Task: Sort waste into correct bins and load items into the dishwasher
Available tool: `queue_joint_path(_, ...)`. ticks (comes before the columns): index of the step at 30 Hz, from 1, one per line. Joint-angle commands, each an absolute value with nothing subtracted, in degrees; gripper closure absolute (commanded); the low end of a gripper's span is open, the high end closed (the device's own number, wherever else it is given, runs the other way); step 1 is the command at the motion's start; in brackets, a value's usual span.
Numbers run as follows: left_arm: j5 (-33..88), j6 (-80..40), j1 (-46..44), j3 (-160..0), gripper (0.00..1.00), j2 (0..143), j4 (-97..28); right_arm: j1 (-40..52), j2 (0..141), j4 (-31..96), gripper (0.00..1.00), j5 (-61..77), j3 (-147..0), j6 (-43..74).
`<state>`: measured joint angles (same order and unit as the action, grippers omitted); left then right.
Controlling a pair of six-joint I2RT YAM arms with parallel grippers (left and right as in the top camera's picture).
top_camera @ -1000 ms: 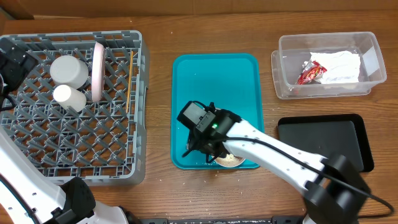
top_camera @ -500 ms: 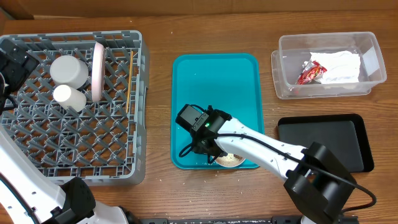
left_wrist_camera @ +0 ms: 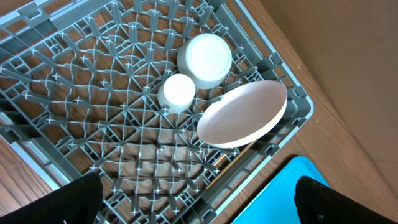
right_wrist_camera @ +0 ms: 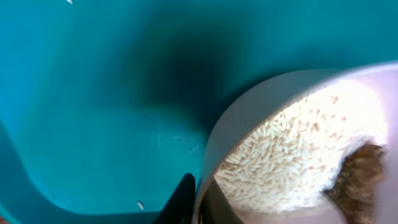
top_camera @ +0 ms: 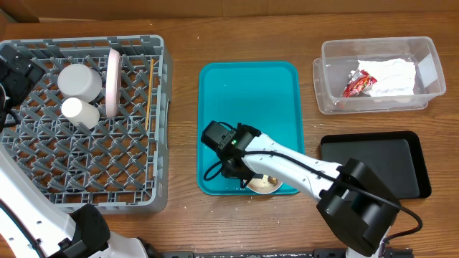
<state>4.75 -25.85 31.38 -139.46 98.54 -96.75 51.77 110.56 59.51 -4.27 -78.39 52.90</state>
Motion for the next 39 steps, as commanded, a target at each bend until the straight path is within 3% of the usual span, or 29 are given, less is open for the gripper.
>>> queue_joint_path(1, 5.4, -26.8, 31.5, -139.2, 0.0, 98.1, -96.8, 52.1, 110.7, 61.0, 0.96, -5.6, -81.9, 53.1)
queue_joint_path(13, 5.4, -26.8, 31.5, -139.2, 0.0, 98.1, -96.8, 48.9, 110.6, 75.9, 0.96, -13.3, -92.0, 56.4)
queue_joint_path(22, 5.4, -26.8, 31.5, -139.2, 0.0, 98.1, -96.8, 32.5, 104.0, 88.1, 0.96, -12.2, -93.9, 58.1)
queue_joint_path(30, 5.4, -26.8, 31.5, -139.2, 0.0, 98.1, -96.8, 14.4, 96.0, 87.9, 0.96, -1.0, -93.8, 37.4)
queue_joint_path(35, 5.4, -26.8, 31.5, -139.2, 0.0, 98.1, -96.8, 2.5, 94.5, 87.0, 0.96, 15.1, -93.7, 19.7)
queue_joint_path(39, 5.4, -26.8, 31.5, -139.2, 0.0, 98.1, -96.8, -4.4, 94.5, 86.6, 0.96, 22.0, -90.9, 13.1)
